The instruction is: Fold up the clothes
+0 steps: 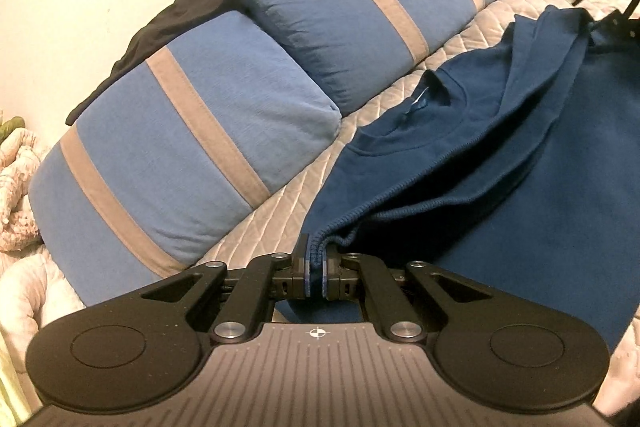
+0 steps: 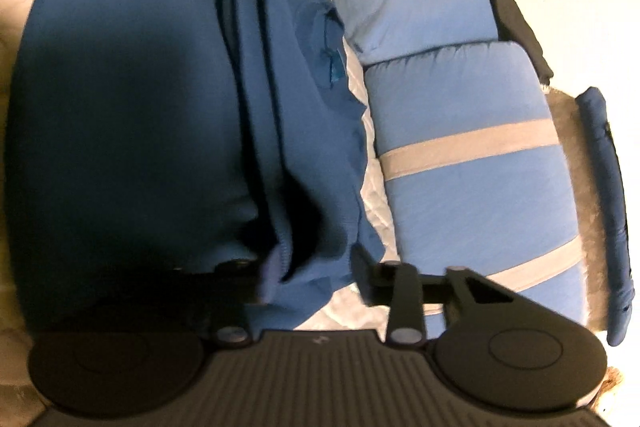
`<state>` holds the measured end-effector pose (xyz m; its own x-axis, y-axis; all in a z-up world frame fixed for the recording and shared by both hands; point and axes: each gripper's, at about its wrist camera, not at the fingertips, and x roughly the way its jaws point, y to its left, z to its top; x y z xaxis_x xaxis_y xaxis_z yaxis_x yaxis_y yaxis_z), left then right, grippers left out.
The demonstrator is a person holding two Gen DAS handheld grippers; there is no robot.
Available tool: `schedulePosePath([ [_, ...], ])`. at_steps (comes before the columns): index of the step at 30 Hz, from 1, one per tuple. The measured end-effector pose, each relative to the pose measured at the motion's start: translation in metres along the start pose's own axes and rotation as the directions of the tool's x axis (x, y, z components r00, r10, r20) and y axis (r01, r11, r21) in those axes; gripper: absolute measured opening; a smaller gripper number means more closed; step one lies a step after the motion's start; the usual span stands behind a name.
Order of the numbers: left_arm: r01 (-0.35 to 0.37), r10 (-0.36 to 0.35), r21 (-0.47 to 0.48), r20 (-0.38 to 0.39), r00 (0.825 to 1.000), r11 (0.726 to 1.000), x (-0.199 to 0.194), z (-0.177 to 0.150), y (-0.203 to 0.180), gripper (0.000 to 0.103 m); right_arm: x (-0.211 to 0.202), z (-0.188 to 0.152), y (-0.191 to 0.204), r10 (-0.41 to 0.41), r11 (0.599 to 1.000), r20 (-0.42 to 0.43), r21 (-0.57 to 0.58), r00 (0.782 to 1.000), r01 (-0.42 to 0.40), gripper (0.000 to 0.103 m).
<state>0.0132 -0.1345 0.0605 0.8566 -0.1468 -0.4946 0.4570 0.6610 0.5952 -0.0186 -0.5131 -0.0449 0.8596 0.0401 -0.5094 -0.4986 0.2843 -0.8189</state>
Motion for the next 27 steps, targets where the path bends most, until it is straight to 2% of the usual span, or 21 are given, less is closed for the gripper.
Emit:
schedulePosePath([
  [5, -0.006, 0.006, -0.023, -0.001, 1.0, 1.0, 0.0, 0.001, 0.001, 0.005, 0.003, 0.001, -0.004, 0.037, 0.999, -0.019, 0.033, 0.999, -0.036, 0.042],
  [7, -0.007, 0.007, -0.024, 0.001, 1.0, 1.0, -0.002, 0.001, 0.001, 0.005, 0.005, 0.002, -0.007, 0.084, 0.994, -0.029, 0.074, 0.996, -0.082, 0.047],
  [9, -0.007, 0.007, -0.025, 0.002, 1.0, 1.0, -0.003, 0.002, 0.001, 0.005, 0.005, 0.002, -0.007, 0.117, 0.99, -0.031, 0.081, 0.993, -0.114, 0.066],
  [11, -0.008, 0.008, -0.029, 0.001, 1.0, 1.0, -0.002, 0.001, 0.002, 0.005, 0.005, 0.003, -0.003, 0.118, 0.992, -0.029, 0.057, 0.993, -0.117, 0.071],
  [13, -0.009, 0.009, -0.033, -0.001, 1.0, 0.999, -0.001, 0.001, 0.003, 0.005, 0.01, 0.004, -0.005, 0.112, 0.992, -0.03, 0.067, 0.993, -0.11, 0.071],
  [16, -0.009, 0.008, -0.033, -0.007, 1.0, 0.999, -0.001, 0.001, 0.002, 0.005, 0.017, 0.004, -0.006, 0.109, 0.991, -0.038, 0.079, 0.993, -0.106, 0.065],
  [18, -0.008, 0.008, -0.034, -0.008, 1.0, 0.999, -0.001, 0.001, 0.002, 0.005, 0.021, 0.006, -0.008, 0.109, 0.991, -0.052, 0.087, 0.993, -0.104, 0.046],
  [19, -0.008, 0.008, -0.034, -0.008, 1.0, 0.999, -0.001, 0.001, 0.002, 0.005, 0.02, 0.005, -0.009, 0.106, 0.991, -0.052, 0.091, 0.993, -0.101, 0.04],
  [20, -0.009, 0.009, -0.034, -0.008, 1.0, 0.999, -0.002, 0.001, 0.002, 0.005, 0.019, 0.005, -0.01, 0.104, 0.991, -0.052, 0.095, 0.993, -0.099, 0.027],
  [21, -0.01, 0.01, -0.033, -0.007, 1.0, 0.999, -0.002, 0.001, 0.003, 0.005, 0.018, 0.005, -0.011, 0.101, 0.991, -0.053, 0.098, 0.993, -0.096, 0.021],
  [24, -0.019, 0.019, -0.027, -0.009, 1.0, 0.999, -0.003, 0.003, 0.004, 0.005, 0.01, 0.009, -0.018, 0.06, 0.994, -0.039, 0.096, 0.997, -0.056, 0.011],
  [27, -0.038, 0.038, -0.01, -0.012, 0.999, 0.999, -0.001, 0.007, 0.006, 0.005, 0.001, 0.013, -0.035, -0.007, 0.993, -0.012, 0.115, 1.0, 0.008, 0.006],
])
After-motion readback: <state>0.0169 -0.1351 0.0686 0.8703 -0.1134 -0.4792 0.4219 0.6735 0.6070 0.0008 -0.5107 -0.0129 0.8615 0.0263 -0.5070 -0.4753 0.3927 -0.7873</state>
